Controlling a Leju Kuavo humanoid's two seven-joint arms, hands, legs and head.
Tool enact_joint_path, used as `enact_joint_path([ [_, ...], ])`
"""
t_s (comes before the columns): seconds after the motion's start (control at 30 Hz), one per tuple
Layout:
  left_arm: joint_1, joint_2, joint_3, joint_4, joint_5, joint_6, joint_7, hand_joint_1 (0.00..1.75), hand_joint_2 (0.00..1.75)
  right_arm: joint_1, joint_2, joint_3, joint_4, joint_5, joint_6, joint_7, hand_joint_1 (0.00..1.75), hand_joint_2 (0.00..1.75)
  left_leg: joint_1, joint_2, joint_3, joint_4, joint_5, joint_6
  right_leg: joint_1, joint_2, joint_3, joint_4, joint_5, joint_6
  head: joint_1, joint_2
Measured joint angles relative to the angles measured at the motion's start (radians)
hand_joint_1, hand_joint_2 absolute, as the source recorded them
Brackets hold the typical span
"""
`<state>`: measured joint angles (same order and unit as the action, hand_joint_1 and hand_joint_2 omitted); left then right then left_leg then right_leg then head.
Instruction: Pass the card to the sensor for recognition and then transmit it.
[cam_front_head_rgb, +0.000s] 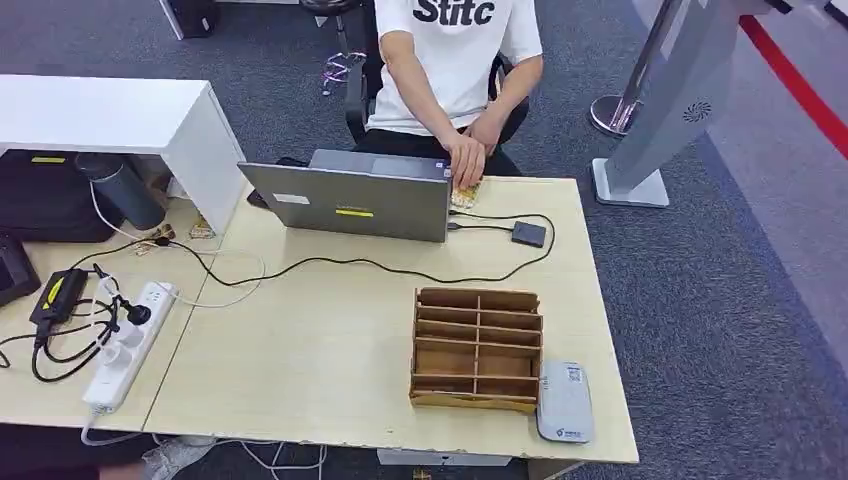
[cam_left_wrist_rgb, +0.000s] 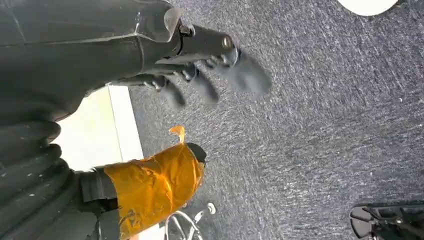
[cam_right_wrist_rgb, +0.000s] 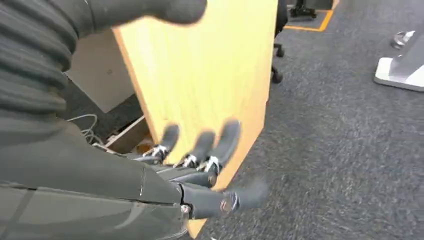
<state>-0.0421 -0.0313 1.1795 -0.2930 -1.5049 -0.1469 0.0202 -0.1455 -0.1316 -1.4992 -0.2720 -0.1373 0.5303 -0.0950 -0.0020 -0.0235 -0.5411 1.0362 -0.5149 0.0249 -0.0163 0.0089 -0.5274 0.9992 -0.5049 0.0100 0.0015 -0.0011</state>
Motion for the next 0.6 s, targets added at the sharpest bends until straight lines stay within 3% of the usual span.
enact_joint_path([
  [0.4,0.000,-0.004,0.011,0.000,0.004,-0.003,-0.011,0.00,1.75,-0.067,-0.015,0.034,-0.035,-0.072,0.140,-0.087,0.00,1.75,0.000,0.000,0.000,0.000,0.000,0.000,0.000,0.000,0.000,0.000,0.000,0.000,0.000,0.000],
  [0.53,0.000,-0.013,0.027,0.000,0.017,0.001,-0.003,0.00,1.75,-0.090,0.016,0.128,-0.125,-0.155,0.185,-0.100,0.00,1.75,0.000,0.000,0.000,0.000,0.000,0.000,0.000,0.000,0.000,0.001,0.001,-0.001,0.000,0.000],
  [0.6,0.000,-0.019,0.036,0.000,0.023,0.001,-0.006,0.00,1.75,-0.086,0.050,0.232,-0.217,-0.236,0.168,-0.071,0.00,1.75,0.000,0.000,0.001,0.000,0.000,0.000,0.000,0.000,0.000,0.001,0.001,-0.001,0.000,0.000],
])
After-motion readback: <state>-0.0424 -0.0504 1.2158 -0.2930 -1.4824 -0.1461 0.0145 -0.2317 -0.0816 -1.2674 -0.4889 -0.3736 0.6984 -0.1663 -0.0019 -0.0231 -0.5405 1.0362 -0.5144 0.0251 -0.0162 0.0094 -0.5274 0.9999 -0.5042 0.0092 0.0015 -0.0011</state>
